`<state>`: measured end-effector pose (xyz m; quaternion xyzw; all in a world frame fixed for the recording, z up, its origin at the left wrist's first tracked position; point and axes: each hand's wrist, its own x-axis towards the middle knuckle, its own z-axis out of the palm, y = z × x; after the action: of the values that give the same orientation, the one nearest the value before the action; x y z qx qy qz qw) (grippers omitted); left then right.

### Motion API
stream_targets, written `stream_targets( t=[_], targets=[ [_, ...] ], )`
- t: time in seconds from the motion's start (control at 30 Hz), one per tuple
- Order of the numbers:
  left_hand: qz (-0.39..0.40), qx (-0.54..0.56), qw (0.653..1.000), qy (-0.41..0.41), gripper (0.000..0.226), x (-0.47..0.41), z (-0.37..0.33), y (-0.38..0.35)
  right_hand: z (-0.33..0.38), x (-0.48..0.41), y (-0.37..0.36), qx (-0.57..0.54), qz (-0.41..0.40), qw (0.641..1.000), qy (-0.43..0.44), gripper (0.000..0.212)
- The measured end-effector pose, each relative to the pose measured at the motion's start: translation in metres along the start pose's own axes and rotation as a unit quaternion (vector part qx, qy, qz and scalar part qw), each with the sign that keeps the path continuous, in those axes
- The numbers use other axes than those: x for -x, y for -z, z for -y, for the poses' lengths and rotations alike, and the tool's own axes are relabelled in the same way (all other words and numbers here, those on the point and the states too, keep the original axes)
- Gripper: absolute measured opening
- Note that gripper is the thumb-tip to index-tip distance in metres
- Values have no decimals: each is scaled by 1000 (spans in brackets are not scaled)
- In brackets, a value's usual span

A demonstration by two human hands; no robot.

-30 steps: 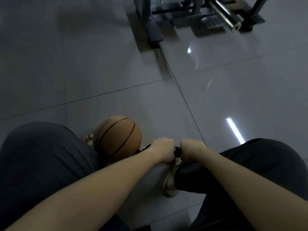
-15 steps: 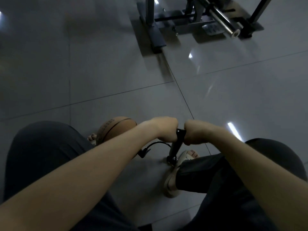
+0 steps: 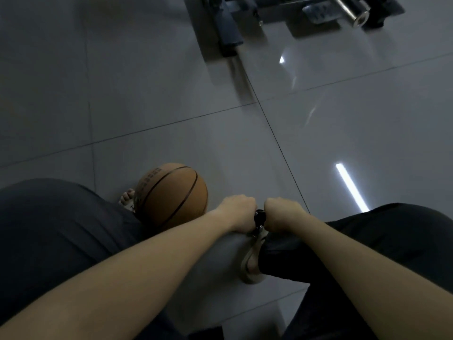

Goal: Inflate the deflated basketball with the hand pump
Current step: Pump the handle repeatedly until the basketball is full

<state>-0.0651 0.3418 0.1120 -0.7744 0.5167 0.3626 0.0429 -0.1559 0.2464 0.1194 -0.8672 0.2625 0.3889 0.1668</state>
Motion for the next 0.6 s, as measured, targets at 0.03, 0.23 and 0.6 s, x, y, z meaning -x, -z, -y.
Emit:
stream_targets(
  t=[0.03, 0.23, 0.6],
  targets=[
    [-2, 6, 1000, 1, 16, -1, 0, -4, -1, -2, -3, 3, 0, 1000, 0, 20],
    [-15, 9, 1000, 4, 18, 13, -6, 0, 4, 9, -2, 32, -8, 999, 1, 17],
    [-33, -4, 999, 2, 21, 65, -22, 112, 14, 79, 109, -48, 14, 999, 1, 11]
  ],
)
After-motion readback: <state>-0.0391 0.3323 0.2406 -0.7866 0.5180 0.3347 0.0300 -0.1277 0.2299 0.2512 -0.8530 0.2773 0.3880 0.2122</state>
